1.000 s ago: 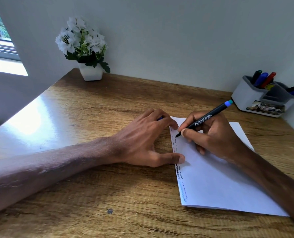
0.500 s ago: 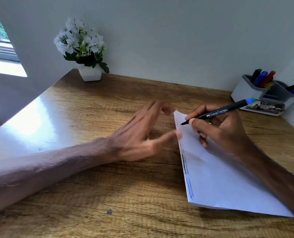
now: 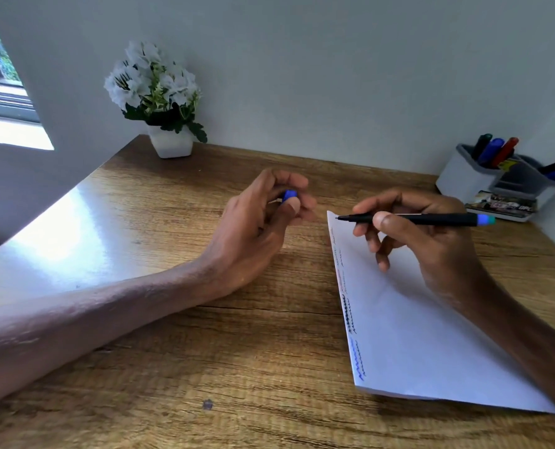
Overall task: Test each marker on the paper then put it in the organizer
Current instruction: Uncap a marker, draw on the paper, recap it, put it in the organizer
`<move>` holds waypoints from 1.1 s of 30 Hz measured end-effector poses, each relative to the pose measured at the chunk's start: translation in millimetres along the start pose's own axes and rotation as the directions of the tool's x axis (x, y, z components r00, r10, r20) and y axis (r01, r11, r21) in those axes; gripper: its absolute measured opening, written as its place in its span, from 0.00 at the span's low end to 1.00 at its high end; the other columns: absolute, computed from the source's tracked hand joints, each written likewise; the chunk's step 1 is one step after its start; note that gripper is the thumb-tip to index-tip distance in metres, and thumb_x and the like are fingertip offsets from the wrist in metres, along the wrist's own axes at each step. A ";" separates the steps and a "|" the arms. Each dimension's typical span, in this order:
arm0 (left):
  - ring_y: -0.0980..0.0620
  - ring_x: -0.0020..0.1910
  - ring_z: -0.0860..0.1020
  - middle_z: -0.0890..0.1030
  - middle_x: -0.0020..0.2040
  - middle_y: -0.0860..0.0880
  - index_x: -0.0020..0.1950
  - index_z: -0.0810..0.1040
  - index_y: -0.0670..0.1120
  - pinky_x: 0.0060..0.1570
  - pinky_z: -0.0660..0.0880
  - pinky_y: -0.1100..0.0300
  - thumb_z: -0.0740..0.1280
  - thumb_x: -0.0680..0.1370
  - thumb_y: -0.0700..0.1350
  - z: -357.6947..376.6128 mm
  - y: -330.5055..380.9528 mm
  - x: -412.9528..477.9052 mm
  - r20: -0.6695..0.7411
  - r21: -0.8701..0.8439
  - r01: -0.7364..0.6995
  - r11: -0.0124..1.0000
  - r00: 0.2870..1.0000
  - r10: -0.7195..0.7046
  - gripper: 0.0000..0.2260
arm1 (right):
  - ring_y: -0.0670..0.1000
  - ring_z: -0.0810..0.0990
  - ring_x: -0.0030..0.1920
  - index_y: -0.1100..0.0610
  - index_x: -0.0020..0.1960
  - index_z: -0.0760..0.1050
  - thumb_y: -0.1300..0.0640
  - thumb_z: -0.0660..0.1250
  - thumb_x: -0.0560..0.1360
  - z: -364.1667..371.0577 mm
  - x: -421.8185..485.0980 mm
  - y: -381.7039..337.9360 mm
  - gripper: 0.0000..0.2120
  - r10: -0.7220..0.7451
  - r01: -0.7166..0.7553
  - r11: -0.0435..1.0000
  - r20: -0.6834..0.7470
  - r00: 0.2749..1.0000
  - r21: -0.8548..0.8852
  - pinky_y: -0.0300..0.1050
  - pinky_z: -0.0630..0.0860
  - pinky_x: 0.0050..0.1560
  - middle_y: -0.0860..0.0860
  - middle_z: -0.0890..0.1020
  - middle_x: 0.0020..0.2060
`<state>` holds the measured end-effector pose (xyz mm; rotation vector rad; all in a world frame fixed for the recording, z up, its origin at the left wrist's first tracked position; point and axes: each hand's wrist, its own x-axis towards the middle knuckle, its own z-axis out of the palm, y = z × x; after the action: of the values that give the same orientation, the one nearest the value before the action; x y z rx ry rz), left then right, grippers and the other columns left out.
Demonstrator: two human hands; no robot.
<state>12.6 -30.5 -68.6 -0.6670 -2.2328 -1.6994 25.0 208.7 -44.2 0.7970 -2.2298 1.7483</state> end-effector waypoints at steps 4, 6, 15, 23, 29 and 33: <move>0.57 0.54 0.85 0.87 0.54 0.54 0.65 0.76 0.44 0.58 0.81 0.53 0.66 0.84 0.43 -4.2 -0.4 5.7 -0.054 0.009 0.037 0.999 0.998 -0.036 0.11 | 0.60 0.83 0.32 0.70 0.53 0.76 0.66 0.68 0.79 1.4 0.1 -5.9 0.06 -0.039 0.039 0.999 -0.030 0.999 -0.010 0.47 0.78 0.27 0.59 0.87 0.43; 0.61 0.57 0.83 0.87 0.54 0.57 0.65 0.78 0.46 0.60 0.79 0.58 0.68 0.83 0.46 -7.2 -0.2 7.1 -0.064 0.040 0.037 0.999 0.997 -0.035 0.11 | 0.61 0.83 0.32 0.70 0.50 0.77 0.63 0.68 0.78 2.5 -0.3 -9.2 0.08 -0.058 0.057 0.998 -0.040 0.997 -0.036 0.49 0.78 0.26 0.58 0.88 0.41; 0.47 0.50 0.84 0.88 0.53 0.47 0.62 0.82 0.41 0.50 0.82 0.62 0.69 0.81 0.45 -12.5 -3.3 12.3 -0.009 -0.345 0.256 0.903 0.961 -0.276 0.12 | 0.59 0.81 0.31 0.66 0.53 0.83 0.67 0.69 0.77 2.6 -0.8 -8.4 0.07 -0.117 0.114 0.991 -0.040 0.992 -0.064 0.48 0.78 0.25 0.59 0.85 0.38; 0.47 0.51 0.83 0.87 0.55 0.44 0.60 0.82 0.39 0.54 0.82 0.62 0.68 0.81 0.45 -17.1 -8.1 17.5 0.064 -0.465 0.365 0.807 0.922 -0.381 0.12 | 0.60 0.83 0.36 0.66 0.58 0.82 0.68 0.64 0.78 -0.9 -0.8 -7.6 0.11 -0.136 0.137 0.990 0.023 0.990 -0.045 0.48 0.80 0.28 0.59 0.86 0.42; 0.50 0.50 0.83 0.87 0.55 0.44 0.60 0.83 0.40 0.54 0.82 0.61 0.68 0.81 0.45 -18.4 -8.8 18.8 0.113 -0.472 0.410 0.780 0.906 -0.408 0.12 | 0.59 0.84 0.39 0.65 0.59 0.81 0.67 0.65 0.78 0.8 -1.2 -7.0 0.12 -0.102 0.104 0.994 0.066 0.993 -0.032 0.49 0.81 0.29 0.58 0.87 0.44; 0.51 0.50 0.83 0.87 0.55 0.44 0.60 0.83 0.40 0.56 0.82 0.60 0.68 0.81 0.45 -19.6 -10.0 19.1 0.132 -0.462 0.415 0.784 0.906 -0.402 0.12 | 0.57 0.85 0.40 0.63 0.58 0.83 0.59 0.67 0.78 2.1 -0.6 -4.6 0.12 -0.079 0.083 0.995 0.067 0.995 -0.060 0.47 0.81 0.29 0.56 0.87 0.44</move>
<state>-10.3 -47.5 -62.6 -0.2958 -2.0810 -2.5253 28.3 206.2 -41.1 0.9286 -2.2472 1.6303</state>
